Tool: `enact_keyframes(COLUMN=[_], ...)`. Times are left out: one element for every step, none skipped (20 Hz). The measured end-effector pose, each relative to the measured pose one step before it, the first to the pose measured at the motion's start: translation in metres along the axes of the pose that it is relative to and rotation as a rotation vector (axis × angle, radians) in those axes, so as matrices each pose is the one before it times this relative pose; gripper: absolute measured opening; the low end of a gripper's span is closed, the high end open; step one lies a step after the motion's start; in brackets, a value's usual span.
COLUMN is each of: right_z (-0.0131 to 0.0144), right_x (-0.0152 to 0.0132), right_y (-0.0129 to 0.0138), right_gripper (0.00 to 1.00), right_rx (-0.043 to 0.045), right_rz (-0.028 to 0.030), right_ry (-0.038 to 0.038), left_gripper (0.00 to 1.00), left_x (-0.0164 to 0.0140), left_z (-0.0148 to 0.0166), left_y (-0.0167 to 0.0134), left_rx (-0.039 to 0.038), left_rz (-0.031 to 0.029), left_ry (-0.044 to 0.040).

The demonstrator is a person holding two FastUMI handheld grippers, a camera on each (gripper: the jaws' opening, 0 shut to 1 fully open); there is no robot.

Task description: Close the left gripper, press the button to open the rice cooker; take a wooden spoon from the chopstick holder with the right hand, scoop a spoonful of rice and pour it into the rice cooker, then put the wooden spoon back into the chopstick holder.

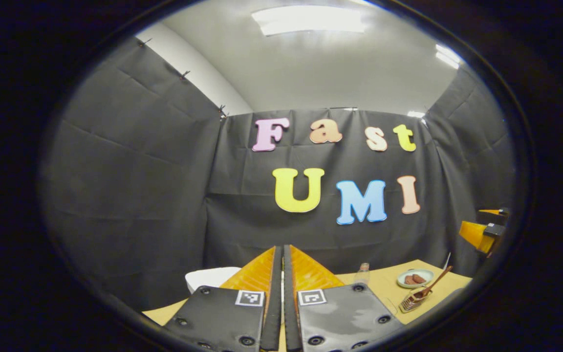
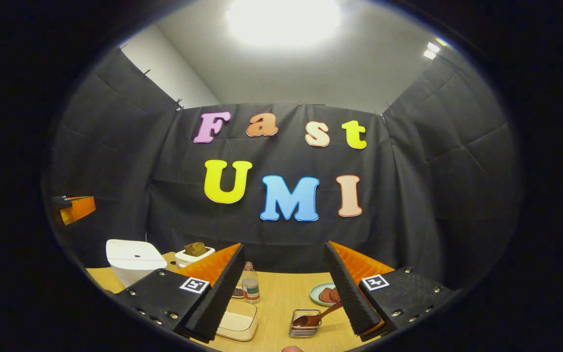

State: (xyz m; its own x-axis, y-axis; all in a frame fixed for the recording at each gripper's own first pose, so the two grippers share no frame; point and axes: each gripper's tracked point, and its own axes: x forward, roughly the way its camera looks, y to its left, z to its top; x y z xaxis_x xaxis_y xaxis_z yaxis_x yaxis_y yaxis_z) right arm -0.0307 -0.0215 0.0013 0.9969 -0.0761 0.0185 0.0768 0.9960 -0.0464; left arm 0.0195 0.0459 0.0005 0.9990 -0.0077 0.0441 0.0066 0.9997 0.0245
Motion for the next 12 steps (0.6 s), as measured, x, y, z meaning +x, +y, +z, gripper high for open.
enact_keyframes(right_z=[0.00048, -0.00045, -0.00181, -0.00195, -0.00184, -0.00114, -0.00179, -0.00205, -0.00129, -0.00107, -0.00165, -0.00115], right_x=[0.00067, 0.00048, -0.00073, -0.00097, -0.00106, -0.00067, -0.00070, -0.00139, -0.00006, 0.00054, -0.00033, -0.00002], right_y=[0.00077, 0.00069, 0.00084, 0.00069, -0.00020, -0.00052, -0.00136, -0.00127, -0.00160, -0.00147, -0.00212, -0.00132], right_gripper=[0.98, 0.98, 0.98, 0.97, 0.98, 0.97, 0.97, 0.97, 0.97, 0.97, 0.97, 0.97], right_rx=[0.00187, 0.00013, -0.00209, -0.00620, -0.00853, -0.00901, -0.00637, -0.00272, -0.00145, -0.00105, -0.00073, -0.00109], right_rz=[-0.00501, -0.00466, -0.00428, -0.00461, -0.00683, -0.00949, -0.01090, -0.01226, -0.01340, -0.01552, -0.01530, -0.01521], right_ry=[-0.00250, 0.00127, 0.00259, 0.00582, 0.00431, 0.00464, 0.00408, 0.00466, 0.00556, 0.00716, 0.00633, 0.00524], left_gripper=[0.09, 0.07, 0.09, 0.09, 0.09, 0.07, 0.09, 0.09, 0.07, 0.09, 0.09, 0.09], left_x=[0.00602, 0.00950, 0.00728, 0.00757, 0.01111, 0.00718, 0.00961, 0.01010, 0.01078, 0.01088, 0.01082, 0.01061], left_z=[-0.00098, -0.00330, -0.00450, -0.00214, -0.00283, -0.00514, -0.00450, -0.00600, -0.00472, -0.00691, -0.00553, -0.00823], left_y=[0.00888, 0.00476, 0.00753, 0.00662, 0.00459, 0.00593, 0.00432, 0.00355, 0.00574, 0.00587, 0.00443, 0.00409], left_rx=[-0.00498, -0.01388, -0.01627, -0.01670, -0.01152, -0.00478, 0.00033, 0.00471, 0.00714, 0.00535, 0.00272, 0.00203], left_rz=[0.01085, -0.00487, 0.00506, -0.00296, -0.00233, -0.00394, -0.00863, -0.00930, -0.00603, -0.00767, -0.00651, -0.00294], left_ry=[0.00265, 0.01266, 0.01395, 0.01322, 0.01195, 0.01448, 0.01767, 0.01586, 0.01557, 0.01808, 0.01581, 0.01762])
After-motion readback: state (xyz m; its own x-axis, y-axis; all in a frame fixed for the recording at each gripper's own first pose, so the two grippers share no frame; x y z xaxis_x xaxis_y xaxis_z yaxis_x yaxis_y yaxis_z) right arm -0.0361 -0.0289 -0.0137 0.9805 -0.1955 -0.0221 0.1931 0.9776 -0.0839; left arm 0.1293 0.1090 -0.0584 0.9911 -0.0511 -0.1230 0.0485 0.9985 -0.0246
